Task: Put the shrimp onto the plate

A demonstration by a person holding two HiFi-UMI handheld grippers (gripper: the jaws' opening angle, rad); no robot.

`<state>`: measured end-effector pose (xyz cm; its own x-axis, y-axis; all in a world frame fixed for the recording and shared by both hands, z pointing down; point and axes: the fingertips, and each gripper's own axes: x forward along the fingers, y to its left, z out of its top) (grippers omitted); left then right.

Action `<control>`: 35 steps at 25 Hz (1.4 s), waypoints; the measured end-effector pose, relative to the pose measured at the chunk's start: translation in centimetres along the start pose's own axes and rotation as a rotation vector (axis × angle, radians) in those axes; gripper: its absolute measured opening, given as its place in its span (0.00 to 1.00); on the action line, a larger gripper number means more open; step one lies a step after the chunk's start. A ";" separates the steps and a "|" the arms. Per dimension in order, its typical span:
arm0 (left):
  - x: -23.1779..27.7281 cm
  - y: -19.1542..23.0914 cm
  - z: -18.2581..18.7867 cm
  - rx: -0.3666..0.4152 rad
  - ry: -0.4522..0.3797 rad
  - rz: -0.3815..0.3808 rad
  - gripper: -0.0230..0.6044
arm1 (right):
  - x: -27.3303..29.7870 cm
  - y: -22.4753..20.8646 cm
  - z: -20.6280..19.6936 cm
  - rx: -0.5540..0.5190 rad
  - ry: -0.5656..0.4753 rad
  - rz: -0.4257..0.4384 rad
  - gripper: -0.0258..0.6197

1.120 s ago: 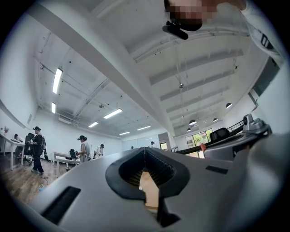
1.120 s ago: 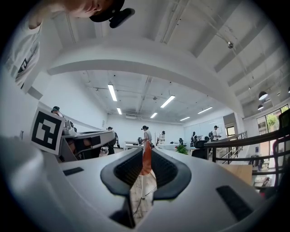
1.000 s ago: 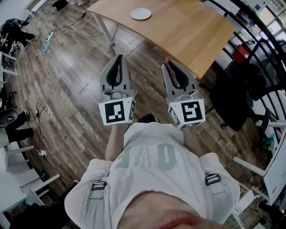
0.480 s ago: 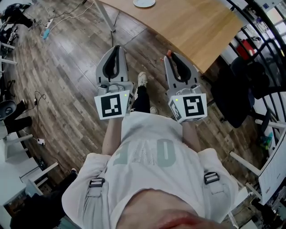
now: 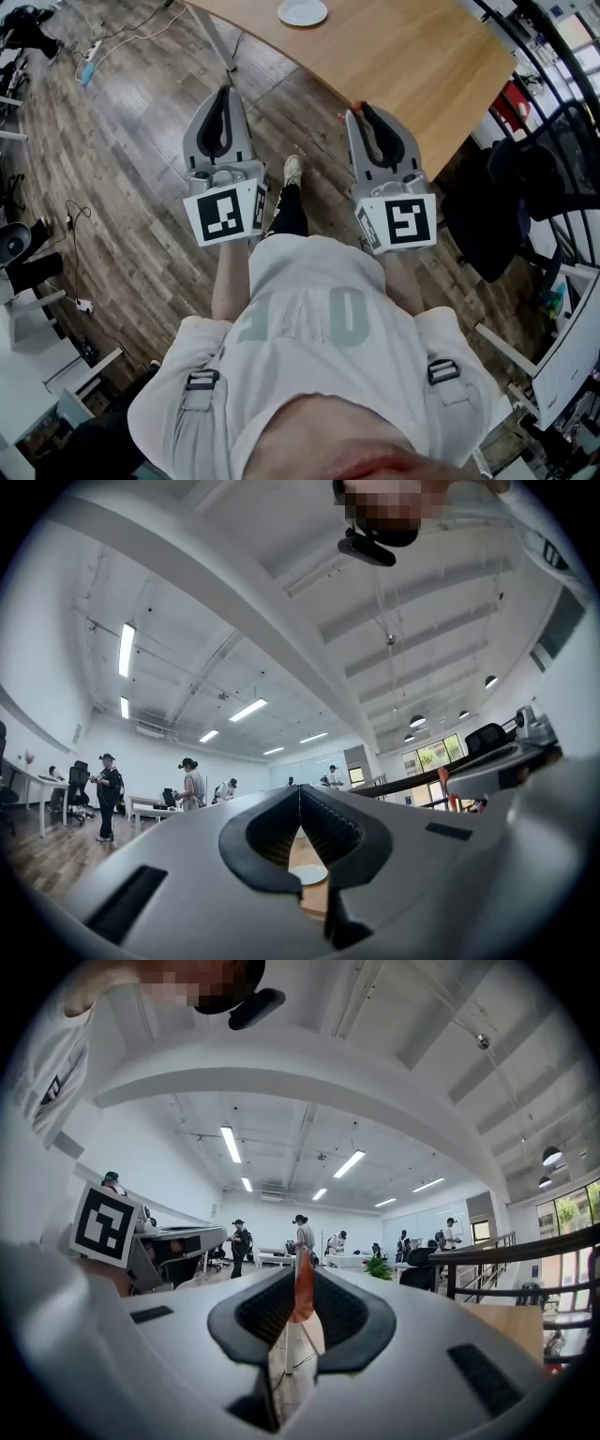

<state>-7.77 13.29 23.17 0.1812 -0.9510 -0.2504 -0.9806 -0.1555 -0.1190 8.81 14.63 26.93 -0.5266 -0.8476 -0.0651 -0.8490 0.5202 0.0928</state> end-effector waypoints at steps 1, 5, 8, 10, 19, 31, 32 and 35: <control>0.9 0.5 -0.2 -0.011 -0.002 0.002 0.05 | 1.1 -0.2 -0.1 0.004 0.005 0.002 0.14; 5.0 2.5 -1.1 -0.030 -0.003 0.004 0.05 | 5.6 -1.1 -0.5 0.019 0.026 0.010 0.14; 8.2 3.7 -1.7 -0.040 -0.002 -0.012 0.05 | 9.0 -2.3 -0.3 0.018 0.031 0.002 0.14; 10.4 4.6 -2.2 -0.051 0.003 -0.018 0.05 | 11.4 -3.2 0.0 0.022 0.031 -0.009 0.14; 19.0 8.6 -5.0 0.079 0.063 -0.069 0.05 | 22.6 -5.2 0.4 0.018 0.032 -0.019 0.14; 26.7 10.2 -8.9 -0.040 0.081 -0.133 0.05 | 27.4 -8.9 -1.6 0.030 0.110 -0.111 0.14; 27.1 9.9 -9.2 -0.044 0.086 -0.138 0.05 | 27.6 -9.3 -1.8 0.029 0.116 -0.115 0.14; 28.4 9.3 -9.6 -0.055 0.087 -0.144 0.05 | 28.5 -10.9 -2.1 0.025 0.118 -0.123 0.14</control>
<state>-12.49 -17.78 24.17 0.3151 -0.9371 -0.1501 -0.9481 -0.3037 -0.0946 3.12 -15.43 26.16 -0.4110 -0.9106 0.0427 -0.9083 0.4130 0.0662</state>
